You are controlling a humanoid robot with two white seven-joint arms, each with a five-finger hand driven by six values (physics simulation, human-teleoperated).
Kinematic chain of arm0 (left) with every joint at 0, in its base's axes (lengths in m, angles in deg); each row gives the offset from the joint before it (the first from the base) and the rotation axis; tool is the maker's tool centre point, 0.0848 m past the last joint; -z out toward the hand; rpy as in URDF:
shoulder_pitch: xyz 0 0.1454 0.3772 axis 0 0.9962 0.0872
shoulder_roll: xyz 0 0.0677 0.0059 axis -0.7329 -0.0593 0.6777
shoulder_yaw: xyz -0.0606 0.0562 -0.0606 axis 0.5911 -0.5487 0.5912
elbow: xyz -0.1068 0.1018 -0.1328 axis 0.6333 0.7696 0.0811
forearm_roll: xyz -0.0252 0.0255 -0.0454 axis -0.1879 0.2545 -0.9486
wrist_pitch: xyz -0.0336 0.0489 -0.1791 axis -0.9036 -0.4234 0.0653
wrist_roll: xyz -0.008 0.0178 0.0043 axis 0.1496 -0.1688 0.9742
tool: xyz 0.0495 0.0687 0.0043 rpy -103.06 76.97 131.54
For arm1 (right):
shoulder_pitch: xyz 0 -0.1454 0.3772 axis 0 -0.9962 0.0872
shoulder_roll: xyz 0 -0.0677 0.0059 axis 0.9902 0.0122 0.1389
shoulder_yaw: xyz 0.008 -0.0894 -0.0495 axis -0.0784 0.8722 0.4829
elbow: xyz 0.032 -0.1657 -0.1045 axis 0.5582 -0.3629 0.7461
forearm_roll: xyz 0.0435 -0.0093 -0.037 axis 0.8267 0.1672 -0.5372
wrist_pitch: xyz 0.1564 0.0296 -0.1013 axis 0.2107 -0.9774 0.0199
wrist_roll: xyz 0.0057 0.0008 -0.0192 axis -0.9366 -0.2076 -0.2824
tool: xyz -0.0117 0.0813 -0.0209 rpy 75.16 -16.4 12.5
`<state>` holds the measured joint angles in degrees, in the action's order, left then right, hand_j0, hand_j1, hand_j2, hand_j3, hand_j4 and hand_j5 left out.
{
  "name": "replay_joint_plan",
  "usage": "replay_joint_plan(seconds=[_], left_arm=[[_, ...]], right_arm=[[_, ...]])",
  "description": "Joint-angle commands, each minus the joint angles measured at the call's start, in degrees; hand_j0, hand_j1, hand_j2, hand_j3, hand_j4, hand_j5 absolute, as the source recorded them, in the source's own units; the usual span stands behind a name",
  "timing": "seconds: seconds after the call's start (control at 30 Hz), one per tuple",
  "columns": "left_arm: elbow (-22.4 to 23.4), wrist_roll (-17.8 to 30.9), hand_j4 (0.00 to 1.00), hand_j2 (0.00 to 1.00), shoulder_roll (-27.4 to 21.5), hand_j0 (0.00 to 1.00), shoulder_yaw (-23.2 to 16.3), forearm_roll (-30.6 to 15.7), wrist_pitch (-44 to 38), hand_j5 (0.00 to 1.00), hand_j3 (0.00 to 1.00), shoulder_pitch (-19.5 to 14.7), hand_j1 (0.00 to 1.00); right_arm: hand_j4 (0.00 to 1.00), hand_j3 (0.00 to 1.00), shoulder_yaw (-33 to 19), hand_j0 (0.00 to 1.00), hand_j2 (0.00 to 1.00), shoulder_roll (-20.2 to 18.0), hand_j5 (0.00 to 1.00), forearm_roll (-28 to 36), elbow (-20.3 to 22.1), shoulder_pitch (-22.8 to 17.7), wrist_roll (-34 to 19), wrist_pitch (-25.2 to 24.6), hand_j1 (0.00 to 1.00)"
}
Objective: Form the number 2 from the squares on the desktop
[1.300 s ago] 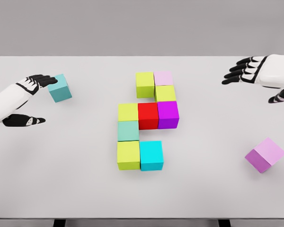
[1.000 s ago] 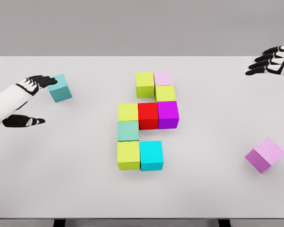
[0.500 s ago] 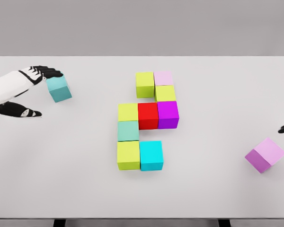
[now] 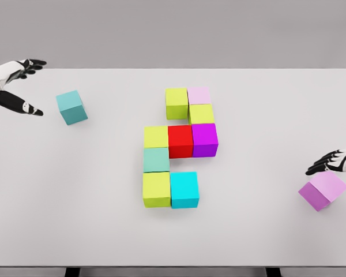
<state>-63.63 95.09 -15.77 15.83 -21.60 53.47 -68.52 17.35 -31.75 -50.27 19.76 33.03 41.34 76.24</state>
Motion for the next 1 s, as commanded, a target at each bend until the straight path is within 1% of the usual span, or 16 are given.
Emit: replay_joint_plan(seconds=[0.0,0.07,0.13,0.17,0.23,0.33,0.37,0.43,0.47,0.57,0.63,0.7,0.87,0.97], left_arm=[[-0.11,0.00,1.00,1.00,0.09,1.00,-4.22,0.64,-4.05,1.00,1.00,-0.97,1.00],[0.07,0.00,1.00,1.00,-0.08,1.00,-9.24,0.64,-4.05,1.00,1.00,-4.40,1.00],[0.07,0.00,1.00,1.00,-0.26,1.00,-11.88,0.73,-4.05,1.00,1.00,-6.33,1.00],[0.07,0.00,1.00,1.00,-0.26,1.00,-13.81,0.73,-4.05,1.00,1.00,-7.39,1.00],[0.68,0.00,1.00,1.00,-0.26,1.00,-20.05,0.64,-4.05,1.00,1.00,-11.69,1.00],[1.21,0.00,1.00,1.00,-0.17,1.00,-23.57,0.64,-4.05,1.00,1.00,-14.86,1.00],[1.91,0.00,1.00,1.00,-0.08,1.00,-25.24,0.64,-4.05,1.00,1.00,-16.18,1.00],[4.81,0.00,1.00,1.00,0.27,1.00,-30.07,0.29,-4.05,1.00,1.00,-20.04,1.00],[5.17,0.00,1.00,1.00,0.27,1.00,-31.31,0.20,-4.05,1.00,1.00,-20.93,1.00],[5.52,0.00,1.00,1.00,0.36,1.00,-32.36,0.20,-4.05,1.00,1.00,-21.37,1.00],[6.92,0.00,1.00,1.00,1.50,1.00,-33.50,0.20,-4.05,1.00,1.00,-22.77,1.00],[7.80,0.00,1.00,1.00,1.59,1.00,-35.00,0.20,-4.05,1.00,1.00,-23.83,1.00],[9.82,0.00,1.00,1.00,2.03,1.00,-35.44,0.55,-4.05,1.00,1.00,-24.09,1.00],[10.53,0.00,1.00,1.00,2.38,1.00,-35.44,0.81,-4.05,1.00,1.00,-24.18,1.00]], right_arm=[[1.00,1.00,-0.04,1.00,1.00,1.73,1.00,0.06,-0.52,0.00,0.01,-0.14,1.00],[1.00,1.00,-0.04,1.00,1.00,3.14,1.00,-0.03,-1.05,0.00,0.01,-0.14,1.00],[1.00,1.00,-0.39,1.00,1.00,3.23,1.00,-0.03,-1.49,0.00,0.01,-0.14,1.00],[1.00,1.00,-0.39,1.00,1.00,3.40,1.00,-0.03,-1.93,0.00,0.01,-0.14,1.00],[1.00,1.00,-0.04,1.00,1.00,4.37,1.00,-0.12,-3.07,0.00,0.01,-0.14,1.00],[1.00,1.00,0.66,1.00,1.00,6.21,1.00,-1.35,-4.83,0.00,0.01,-0.14,1.00],[1.00,1.00,0.84,1.00,1.00,6.56,1.00,-1.35,-5.27,0.00,0.01,-0.14,1.00],[1.00,1.00,0.93,1.00,1.00,6.92,1.00,-1.53,-5.88,0.00,0.01,-0.14,1.00],[1.00,1.00,0.93,1.00,1.00,7.01,1.00,-1.53,-5.88,-0.08,0.01,-0.14,1.00],[1.00,1.00,1.71,1.00,1.00,7.09,1.00,-2.32,-6.50,-0.09,0.01,-0.14,1.00],[1.00,1.00,2.86,1.00,1.00,8.32,1.00,-2.67,-7.29,-0.09,0.01,-0.14,1.00],[1.00,1.00,2.95,1.00,1.00,8.68,1.00,-3.28,-7.55,-0.09,0.01,-0.14,1.00],[1.00,1.00,3.04,1.00,1.00,9.55,1.00,-3.55,-7.73,-0.09,0.01,-0.14,1.00],[1.00,1.00,4.00,1.00,1.00,9.55,1.00,-3.81,-7.20,-0.09,0.01,-0.14,1.00]])
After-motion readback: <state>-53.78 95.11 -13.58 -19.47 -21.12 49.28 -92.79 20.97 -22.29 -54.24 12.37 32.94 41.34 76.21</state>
